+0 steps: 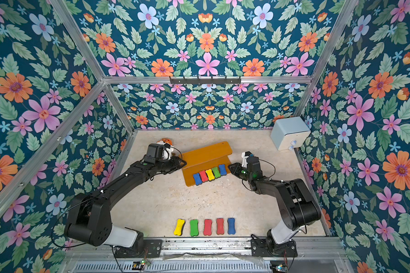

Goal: Remove the whiteboard erasers from the shelf
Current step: Pick up the whiteboard eraser from the shelf.

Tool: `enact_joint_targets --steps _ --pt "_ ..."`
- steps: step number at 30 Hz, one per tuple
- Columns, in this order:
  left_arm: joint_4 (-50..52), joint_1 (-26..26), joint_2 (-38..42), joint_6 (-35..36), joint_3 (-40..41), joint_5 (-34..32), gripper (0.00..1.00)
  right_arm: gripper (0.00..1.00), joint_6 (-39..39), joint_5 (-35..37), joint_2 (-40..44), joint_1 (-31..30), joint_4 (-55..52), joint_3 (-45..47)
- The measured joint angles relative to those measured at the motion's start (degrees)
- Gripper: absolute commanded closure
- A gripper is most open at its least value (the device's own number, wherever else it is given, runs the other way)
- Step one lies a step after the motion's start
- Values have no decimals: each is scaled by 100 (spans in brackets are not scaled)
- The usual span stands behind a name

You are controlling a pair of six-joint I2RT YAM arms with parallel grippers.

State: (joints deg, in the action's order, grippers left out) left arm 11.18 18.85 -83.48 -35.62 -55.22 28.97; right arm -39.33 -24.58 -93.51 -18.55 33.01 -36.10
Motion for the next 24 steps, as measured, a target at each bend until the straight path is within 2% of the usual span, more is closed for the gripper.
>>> enact_joint_targets --steps 9,24 --pt "-90 -9 -57 2 9 44 57 72 -24 -116 -741 -57 319 -269" --pt "-92 -9 -46 2 20 15 58 69 -20 -195 -1257 -118 400 -621"
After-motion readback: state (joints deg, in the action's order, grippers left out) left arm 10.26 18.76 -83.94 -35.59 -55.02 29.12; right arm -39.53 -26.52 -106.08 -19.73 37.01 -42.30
